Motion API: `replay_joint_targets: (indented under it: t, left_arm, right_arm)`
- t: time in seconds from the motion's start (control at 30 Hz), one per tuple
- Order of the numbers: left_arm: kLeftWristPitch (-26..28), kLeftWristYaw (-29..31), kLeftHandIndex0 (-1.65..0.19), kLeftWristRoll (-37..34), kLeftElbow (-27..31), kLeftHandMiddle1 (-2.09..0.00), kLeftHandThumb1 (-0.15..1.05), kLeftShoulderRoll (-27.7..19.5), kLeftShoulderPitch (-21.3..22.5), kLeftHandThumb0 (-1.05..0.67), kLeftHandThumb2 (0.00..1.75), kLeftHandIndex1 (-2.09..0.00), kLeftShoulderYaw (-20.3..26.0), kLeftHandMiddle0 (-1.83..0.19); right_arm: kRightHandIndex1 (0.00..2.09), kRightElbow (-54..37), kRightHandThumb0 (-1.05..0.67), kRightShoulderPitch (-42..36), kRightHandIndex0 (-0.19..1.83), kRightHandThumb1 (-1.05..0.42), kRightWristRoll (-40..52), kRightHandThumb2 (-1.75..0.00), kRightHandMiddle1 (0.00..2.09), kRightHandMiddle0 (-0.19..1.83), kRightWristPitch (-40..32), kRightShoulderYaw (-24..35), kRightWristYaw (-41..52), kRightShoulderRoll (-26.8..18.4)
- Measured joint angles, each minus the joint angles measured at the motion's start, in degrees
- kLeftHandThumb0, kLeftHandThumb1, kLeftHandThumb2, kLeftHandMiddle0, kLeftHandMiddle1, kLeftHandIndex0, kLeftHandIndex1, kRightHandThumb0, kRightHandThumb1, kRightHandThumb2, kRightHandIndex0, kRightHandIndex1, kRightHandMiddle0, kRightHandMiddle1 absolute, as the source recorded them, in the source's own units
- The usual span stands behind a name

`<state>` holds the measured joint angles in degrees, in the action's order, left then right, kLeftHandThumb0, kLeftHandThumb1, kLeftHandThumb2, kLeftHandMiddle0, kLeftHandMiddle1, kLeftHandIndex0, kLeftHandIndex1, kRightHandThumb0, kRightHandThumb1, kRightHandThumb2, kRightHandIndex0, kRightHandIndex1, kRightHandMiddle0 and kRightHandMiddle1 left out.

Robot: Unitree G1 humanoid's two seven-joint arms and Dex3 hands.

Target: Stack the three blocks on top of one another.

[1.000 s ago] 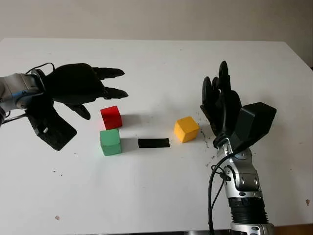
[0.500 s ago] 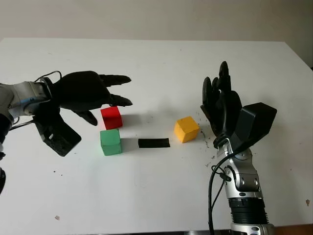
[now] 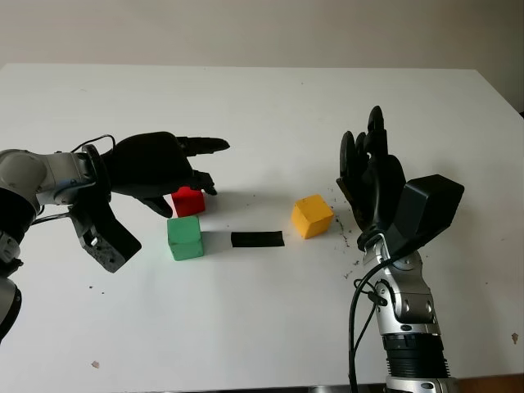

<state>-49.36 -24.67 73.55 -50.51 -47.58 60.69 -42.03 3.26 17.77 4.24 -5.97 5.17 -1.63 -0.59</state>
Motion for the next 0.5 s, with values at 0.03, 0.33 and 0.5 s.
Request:
replay_joint_targets:
  t: [0.03, 0.33, 0.5]
  left_arm:
    - [0.6, -0.5, -0.34, 0.8, 0.1, -0.05, 0.91, 0.2, 0.2, -0.50, 0.06, -1.10, -0.4, -0.09]
    - [4.4, -6.9, -0.31, 5.3, -1.1, -0.06, 0.92, 0.5, 1.1, -0.29, 0.06, -1.21, -3.4, -0.10]
    - [5.4, -10.7, -0.26, 6.5, -1.7, -0.06, 0.92, 0.6, 1.8, -0.22, 0.05, -1.52, -4.7, -0.19]
  right_arm:
    - [0.05, 0.0, -0.58, 0.0, -0.19, -1.05, 0.0, -0.57, 0.05, -0.18, 0.0, 0.0, 0.0, 0.0]
    - [0.05, 0.0, -0.57, -0.1, -0.19, -1.05, 0.3, -0.57, 0.05, -0.18, 0.0, 0.1, 0.2, 0.0]
    - [0.05, 0.0, -0.58, -0.1, -0.19, -1.05, 0.1, -0.57, 0.05, -0.18, 0.3, -0.1, 0.3, 0.0]
